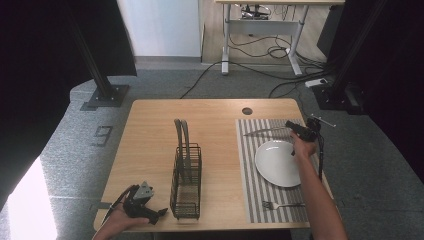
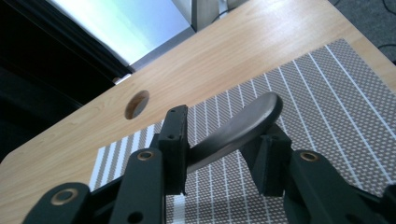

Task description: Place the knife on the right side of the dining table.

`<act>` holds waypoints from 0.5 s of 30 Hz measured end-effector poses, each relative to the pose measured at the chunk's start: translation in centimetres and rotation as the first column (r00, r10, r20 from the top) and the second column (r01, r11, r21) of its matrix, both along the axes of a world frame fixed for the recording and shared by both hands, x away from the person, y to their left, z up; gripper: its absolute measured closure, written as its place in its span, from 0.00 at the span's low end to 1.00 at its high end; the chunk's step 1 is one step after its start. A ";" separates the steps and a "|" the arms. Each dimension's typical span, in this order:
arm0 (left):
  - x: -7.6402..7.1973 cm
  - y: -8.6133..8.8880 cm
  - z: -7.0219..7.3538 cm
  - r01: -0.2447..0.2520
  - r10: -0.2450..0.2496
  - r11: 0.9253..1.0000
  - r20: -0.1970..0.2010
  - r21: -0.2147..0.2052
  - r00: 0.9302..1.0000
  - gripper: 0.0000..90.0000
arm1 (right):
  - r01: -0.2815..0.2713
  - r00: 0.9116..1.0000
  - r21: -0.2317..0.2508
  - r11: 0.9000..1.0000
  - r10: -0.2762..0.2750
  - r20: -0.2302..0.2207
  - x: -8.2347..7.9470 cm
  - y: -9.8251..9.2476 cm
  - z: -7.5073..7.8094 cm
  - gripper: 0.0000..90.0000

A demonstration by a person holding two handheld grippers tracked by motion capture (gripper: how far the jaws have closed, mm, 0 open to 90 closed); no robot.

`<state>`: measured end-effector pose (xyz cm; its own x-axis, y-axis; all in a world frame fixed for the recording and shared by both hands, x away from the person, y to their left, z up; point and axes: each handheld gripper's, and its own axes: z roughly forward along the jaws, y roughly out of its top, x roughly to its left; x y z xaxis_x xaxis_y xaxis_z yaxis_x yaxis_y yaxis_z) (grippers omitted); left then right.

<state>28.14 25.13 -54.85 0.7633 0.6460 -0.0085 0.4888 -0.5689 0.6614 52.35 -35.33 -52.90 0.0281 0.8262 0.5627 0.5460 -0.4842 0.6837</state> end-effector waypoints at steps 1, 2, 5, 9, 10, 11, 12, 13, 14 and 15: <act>0.0 0.0 0.0 0.000 0.000 1.000 0.000 0.000 1.000 0.00 | 0.003 1.000 0.006 1.000 -0.003 -0.008 0.0 -0.1 -0.1 0.68; 0.0 0.0 0.0 0.000 0.000 1.000 0.000 0.000 1.000 0.00 | 0.005 1.000 0.002 1.000 -0.005 -0.009 0.1 -0.1 -0.2 0.68; 0.0 0.0 0.0 0.000 0.000 1.000 0.000 0.000 1.000 0.00 | 0.011 1.000 0.006 1.000 -0.011 -0.021 0.1 -0.1 -0.3 0.67; 0.0 0.0 0.0 0.000 0.000 1.000 0.000 0.000 1.000 0.00 | 0.020 0.999 0.016 1.000 -0.019 -0.044 0.2 -0.3 -0.7 0.66; 0.0 0.0 0.0 0.000 0.000 1.000 0.000 0.000 1.000 0.00 | 0.020 0.999 0.016 1.000 -0.019 -0.044 0.2 -0.3 -0.7 0.66; 0.0 0.0 0.0 0.000 0.000 1.000 0.000 0.000 1.000 0.00 | 0.025 0.998 0.023 0.999 -0.024 -0.055 0.2 -0.3 -0.8 0.66; 0.0 0.0 0.0 0.000 0.000 1.000 0.000 0.000 1.000 0.00 | 0.025 0.998 0.023 0.999 -0.024 -0.055 0.2 -0.3 -0.8 0.66; 0.0 0.0 0.0 0.000 0.000 1.000 0.000 0.000 1.000 0.00 | 0.028 0.998 0.021 0.999 -0.027 -0.059 0.3 -0.4 -1.0 0.65; 0.0 0.0 0.0 0.000 0.000 1.000 0.000 0.000 1.000 0.00 | 0.031 0.998 0.021 0.999 -0.029 -0.063 0.3 -0.4 -1.0 0.65; 0.0 0.0 0.0 0.000 0.000 1.000 0.000 0.000 1.000 0.00 | 0.031 0.998 0.021 0.999 -0.029 -0.063 0.3 -0.4 -1.0 0.65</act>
<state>28.14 25.14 -54.85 0.7634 0.6459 -0.0084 0.4888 -0.5691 0.6612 52.67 -35.70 -53.92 0.0887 0.8117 0.5773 0.5727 -0.5157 0.6372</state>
